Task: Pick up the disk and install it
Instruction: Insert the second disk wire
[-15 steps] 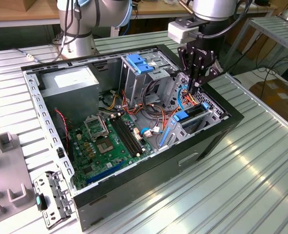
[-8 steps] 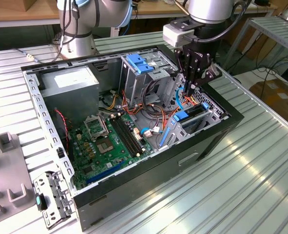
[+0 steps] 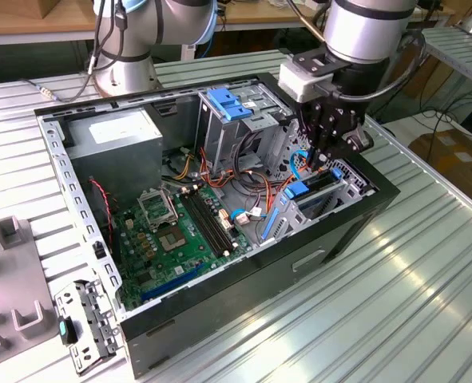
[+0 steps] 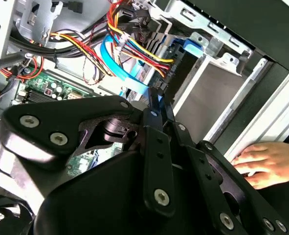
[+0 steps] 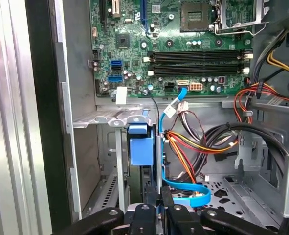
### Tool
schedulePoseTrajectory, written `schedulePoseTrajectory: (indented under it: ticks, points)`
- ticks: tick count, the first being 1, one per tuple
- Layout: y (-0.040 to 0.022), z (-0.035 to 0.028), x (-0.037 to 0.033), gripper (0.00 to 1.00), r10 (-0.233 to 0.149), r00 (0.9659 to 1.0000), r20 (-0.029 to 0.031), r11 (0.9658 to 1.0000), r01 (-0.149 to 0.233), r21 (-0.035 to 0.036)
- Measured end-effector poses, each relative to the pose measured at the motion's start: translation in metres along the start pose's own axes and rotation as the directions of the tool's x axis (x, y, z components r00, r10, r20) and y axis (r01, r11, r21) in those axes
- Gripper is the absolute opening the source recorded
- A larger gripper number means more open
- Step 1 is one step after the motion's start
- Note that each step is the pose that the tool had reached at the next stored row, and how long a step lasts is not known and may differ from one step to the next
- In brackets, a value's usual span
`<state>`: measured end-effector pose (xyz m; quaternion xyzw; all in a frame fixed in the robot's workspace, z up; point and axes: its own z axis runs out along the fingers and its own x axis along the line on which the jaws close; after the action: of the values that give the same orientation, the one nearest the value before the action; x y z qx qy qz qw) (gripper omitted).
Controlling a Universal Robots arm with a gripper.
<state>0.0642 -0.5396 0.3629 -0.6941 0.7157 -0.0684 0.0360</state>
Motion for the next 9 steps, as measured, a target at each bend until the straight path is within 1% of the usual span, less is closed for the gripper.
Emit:
schedulePoseTrajectory:
  ticks: [2, 3, 5, 6, 7, 8, 9]
  points:
    - [0.0015, 0.0004, 0.0018, 0.16, 0.001, 1.0, 0.0079, 1.0, -0.001, 0.004]
    - [0.0031, 0.0008, 0.0029, 0.16, 0.0, 0.9999, 0.0138, 1.0, -0.001, 0.0091]
    - [0.0046, 0.0011, 0.0037, 0.16, 0.0, 0.9999, 0.0171, 0.9998, 0.0, 0.0202]
    - [0.0056, 0.0011, 0.0042, 0.16, -0.002, 0.9998, 0.018, 0.9995, 0.001, 0.0305]
    - [0.0063, 0.0012, 0.0046, 0.16, -0.003, 0.9998, 0.0184, 0.9994, 0.002, 0.0356]
    - [0.007, 0.0013, 0.0051, 0.16, -0.004, 0.9998, 0.019, 0.9992, 0.003, 0.0392]
    - [0.0082, 0.0019, 0.0066, 0.16, -0.005, 0.9998, 0.0213, 0.999, 0.004, 0.0445]
